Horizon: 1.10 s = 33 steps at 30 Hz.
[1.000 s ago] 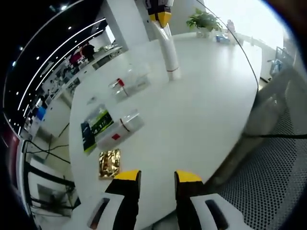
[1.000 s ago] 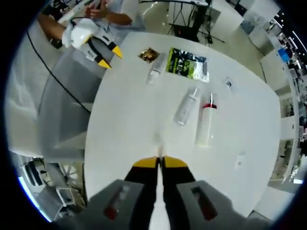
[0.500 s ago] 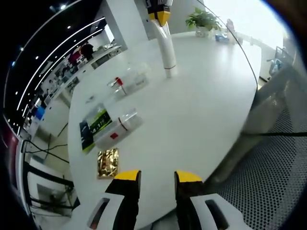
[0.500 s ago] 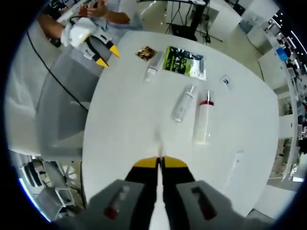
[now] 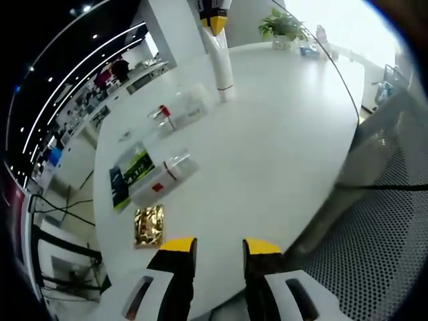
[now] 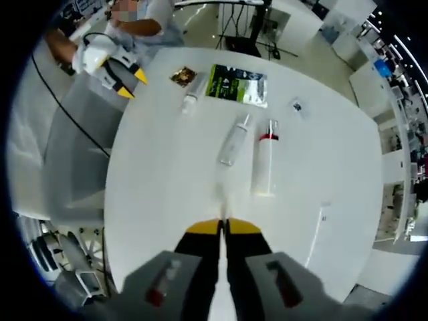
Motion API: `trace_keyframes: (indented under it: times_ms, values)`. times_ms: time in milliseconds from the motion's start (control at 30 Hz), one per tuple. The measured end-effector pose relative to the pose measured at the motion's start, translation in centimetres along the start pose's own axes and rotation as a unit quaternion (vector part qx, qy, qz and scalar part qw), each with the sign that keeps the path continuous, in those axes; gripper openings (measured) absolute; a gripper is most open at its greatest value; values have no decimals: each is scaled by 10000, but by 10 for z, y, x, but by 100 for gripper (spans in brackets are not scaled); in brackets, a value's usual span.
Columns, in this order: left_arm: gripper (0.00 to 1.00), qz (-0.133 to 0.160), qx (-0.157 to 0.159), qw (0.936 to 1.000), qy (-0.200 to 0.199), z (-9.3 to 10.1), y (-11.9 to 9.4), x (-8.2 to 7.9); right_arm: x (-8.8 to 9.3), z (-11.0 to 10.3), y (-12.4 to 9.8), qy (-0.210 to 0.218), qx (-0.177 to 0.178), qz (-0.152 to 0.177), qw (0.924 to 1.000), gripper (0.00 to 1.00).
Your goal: Arrange the skincare products in the storage area until every visible bottle or jar stands upright without overlapping.
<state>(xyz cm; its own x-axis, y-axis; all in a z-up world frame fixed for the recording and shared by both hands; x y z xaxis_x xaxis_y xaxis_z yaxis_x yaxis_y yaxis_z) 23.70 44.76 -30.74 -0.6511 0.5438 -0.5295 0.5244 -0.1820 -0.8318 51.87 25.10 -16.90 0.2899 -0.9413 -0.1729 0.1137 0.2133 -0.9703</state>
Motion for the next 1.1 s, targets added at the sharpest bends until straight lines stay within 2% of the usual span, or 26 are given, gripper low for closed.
trace_keyframes:
  times_ms: [400,800,1100]
  values:
    - [28,-9,-7,10000,-11,0,0,0,6,9,1,130,183,-17,9997,1]
    - [28,-7,3,10000,-2,1,-1,1,-11,14,4,146,238,73,9996,2]
    - [28,-37,72,10000,56,2,0,1,-12,18,5,253,347,106,9990,3]
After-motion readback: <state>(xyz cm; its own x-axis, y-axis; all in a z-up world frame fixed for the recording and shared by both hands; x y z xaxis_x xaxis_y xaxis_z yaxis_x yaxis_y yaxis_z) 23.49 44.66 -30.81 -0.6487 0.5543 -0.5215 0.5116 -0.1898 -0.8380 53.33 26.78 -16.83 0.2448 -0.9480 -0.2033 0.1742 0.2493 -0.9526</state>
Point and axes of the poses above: the point that each gripper's makers call its tool centre point, and the gripper's own axes: y roughly forward along the fingers, z roughly to its right, x roughly out of its underside, the point moved 6 cm from there along -y, roughly backward along the fingers, and after that the axes turned 4 degrees about x, right-handed, at the moved point
